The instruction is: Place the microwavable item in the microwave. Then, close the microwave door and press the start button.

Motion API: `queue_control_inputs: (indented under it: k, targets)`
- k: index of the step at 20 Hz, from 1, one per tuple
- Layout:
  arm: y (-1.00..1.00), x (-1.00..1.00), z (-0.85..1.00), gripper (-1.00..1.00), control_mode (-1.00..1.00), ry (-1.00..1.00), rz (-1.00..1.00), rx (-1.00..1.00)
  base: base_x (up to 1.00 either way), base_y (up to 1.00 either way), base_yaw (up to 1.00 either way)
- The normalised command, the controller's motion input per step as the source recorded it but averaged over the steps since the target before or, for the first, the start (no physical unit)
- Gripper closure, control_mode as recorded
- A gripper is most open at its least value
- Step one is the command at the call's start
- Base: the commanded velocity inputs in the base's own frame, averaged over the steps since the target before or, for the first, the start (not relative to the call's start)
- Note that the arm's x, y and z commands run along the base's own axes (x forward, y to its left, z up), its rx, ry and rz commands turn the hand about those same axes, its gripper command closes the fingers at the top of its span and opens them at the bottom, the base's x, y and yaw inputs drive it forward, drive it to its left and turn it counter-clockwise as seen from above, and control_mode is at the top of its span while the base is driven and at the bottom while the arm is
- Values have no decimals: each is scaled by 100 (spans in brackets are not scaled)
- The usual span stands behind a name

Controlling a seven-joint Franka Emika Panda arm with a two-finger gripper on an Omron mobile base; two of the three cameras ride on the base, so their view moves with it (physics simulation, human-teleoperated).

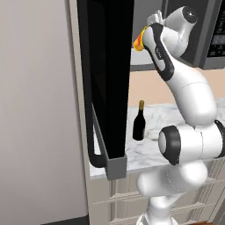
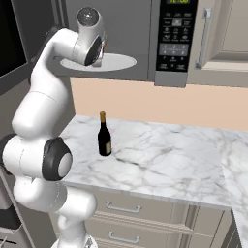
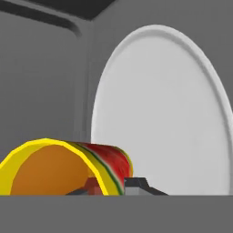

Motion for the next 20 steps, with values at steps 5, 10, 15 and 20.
queue_control_inputs:
  k: [5, 10, 15, 20]
  targets:
    - [10, 29, -20, 100, -100, 20, 8, 0, 0, 0, 0]
    - [22, 35, -24, 100, -100, 18, 5, -3, 0, 0, 0]
    - [13, 6, -4, 100, -100, 6, 2, -4, 0, 0, 0]
    - [18, 0, -8, 100, -100, 0, 0, -8, 0, 0, 0]
